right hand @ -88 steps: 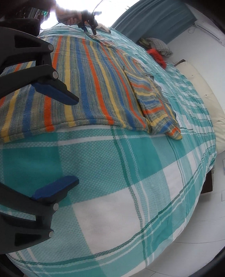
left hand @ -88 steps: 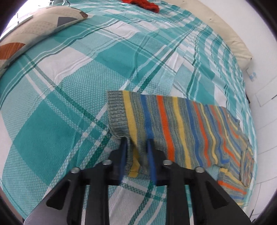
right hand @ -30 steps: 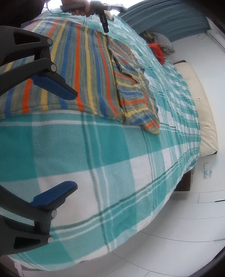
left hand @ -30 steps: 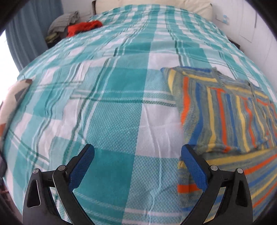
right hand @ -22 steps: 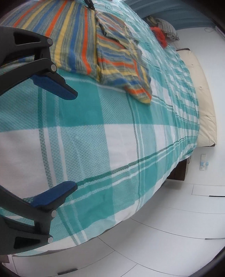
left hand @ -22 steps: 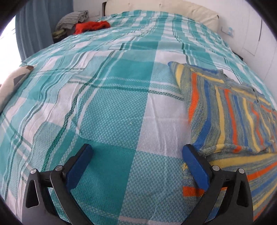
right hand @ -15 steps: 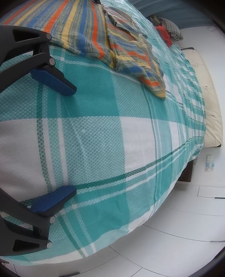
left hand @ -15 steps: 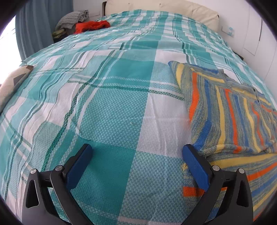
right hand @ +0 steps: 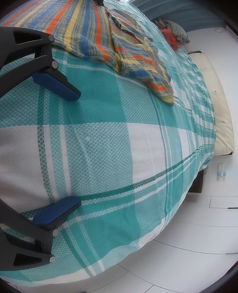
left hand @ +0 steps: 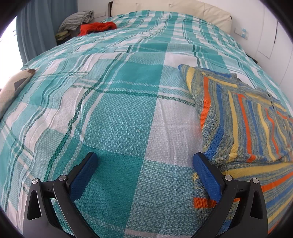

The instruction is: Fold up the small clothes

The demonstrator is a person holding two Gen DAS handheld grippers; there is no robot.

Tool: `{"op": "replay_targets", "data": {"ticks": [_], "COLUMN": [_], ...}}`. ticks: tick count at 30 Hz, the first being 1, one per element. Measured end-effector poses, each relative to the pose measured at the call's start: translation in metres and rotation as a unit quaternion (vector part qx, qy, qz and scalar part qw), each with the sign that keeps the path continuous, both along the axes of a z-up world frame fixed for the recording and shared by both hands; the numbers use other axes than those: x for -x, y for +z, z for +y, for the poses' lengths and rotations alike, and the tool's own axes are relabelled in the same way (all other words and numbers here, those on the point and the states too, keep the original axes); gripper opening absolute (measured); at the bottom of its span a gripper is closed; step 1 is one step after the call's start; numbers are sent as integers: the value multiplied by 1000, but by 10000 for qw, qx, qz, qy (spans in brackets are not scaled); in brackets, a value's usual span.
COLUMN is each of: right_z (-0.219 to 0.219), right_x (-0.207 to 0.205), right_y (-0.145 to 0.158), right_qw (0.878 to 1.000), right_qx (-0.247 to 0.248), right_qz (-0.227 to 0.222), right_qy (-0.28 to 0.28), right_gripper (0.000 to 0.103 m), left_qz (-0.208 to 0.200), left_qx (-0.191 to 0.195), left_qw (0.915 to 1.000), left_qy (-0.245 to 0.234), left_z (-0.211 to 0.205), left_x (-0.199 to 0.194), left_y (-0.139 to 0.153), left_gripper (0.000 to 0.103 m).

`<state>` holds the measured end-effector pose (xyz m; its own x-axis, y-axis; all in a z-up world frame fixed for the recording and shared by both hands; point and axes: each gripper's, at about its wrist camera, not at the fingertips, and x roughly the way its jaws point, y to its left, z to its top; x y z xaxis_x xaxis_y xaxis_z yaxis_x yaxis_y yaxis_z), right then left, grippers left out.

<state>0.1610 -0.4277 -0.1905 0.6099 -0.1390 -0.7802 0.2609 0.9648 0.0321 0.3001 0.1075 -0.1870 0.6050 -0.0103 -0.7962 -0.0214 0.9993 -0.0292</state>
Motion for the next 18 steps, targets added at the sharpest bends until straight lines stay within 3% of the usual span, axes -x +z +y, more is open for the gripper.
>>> {"op": "replay_targets", "data": {"ticks": [18], "right_z": [2], "right_x": [-2], "right_y": [-1], "right_qw": [10000], "right_qx": [63], "right_qz": [34], "right_qy": [-8], "right_gripper": [103], "left_qz": [1], "left_qx": [0], "left_qw": [10000], "left_qy": [0], "left_z": [0], "left_x": [0], "left_y": [0], "left_gripper": [103]}}
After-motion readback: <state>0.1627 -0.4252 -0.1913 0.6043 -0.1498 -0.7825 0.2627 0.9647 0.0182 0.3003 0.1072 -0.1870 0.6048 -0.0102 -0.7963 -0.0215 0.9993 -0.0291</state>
